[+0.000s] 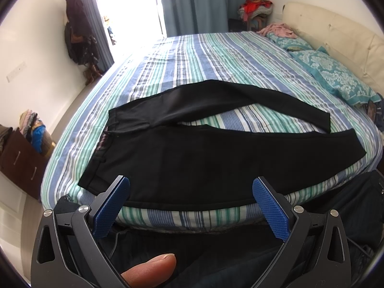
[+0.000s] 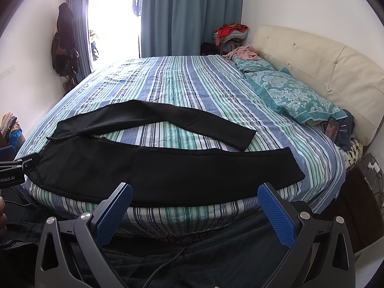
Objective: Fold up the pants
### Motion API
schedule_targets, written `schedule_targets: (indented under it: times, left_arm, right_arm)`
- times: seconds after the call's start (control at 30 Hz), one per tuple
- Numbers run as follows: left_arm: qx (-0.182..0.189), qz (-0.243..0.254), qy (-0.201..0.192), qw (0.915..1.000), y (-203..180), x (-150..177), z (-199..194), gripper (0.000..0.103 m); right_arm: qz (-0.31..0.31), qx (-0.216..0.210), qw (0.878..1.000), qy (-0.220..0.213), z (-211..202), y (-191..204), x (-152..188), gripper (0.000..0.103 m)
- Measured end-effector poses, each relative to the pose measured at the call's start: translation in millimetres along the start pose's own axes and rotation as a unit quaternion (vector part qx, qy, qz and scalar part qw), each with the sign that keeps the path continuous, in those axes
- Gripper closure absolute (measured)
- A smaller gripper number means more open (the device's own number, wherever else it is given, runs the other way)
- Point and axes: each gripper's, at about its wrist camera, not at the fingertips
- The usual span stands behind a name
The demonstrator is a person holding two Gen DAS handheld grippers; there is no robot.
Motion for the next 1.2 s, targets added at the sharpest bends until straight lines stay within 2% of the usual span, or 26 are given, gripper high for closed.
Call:
schedule_targets:
  times: [0.87, 1.2]
  left_arm:
    - [0.000, 0.014, 0.005, 0.9999, -3.0, 0.7, 4.5, 0.000]
    - [0.001, 0.003, 0.026, 0.9997, -1.1, 4.2, 12.9, 0.001]
  right_arm:
    - [-0.006, -0.004, 1.000, 0.002, 1.4, -2.5, -0.9, 0.000]
    - [0.005, 0.029, 0.999, 0.017, 3.8, -8.1, 0.7, 0.000]
Point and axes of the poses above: each gripper's, at about its wrist camera, not at the fingertips, and z roughly the way its jaws point, y to its left, x to its underside, and after that the axes turned 12 degrees about -z, right-handed
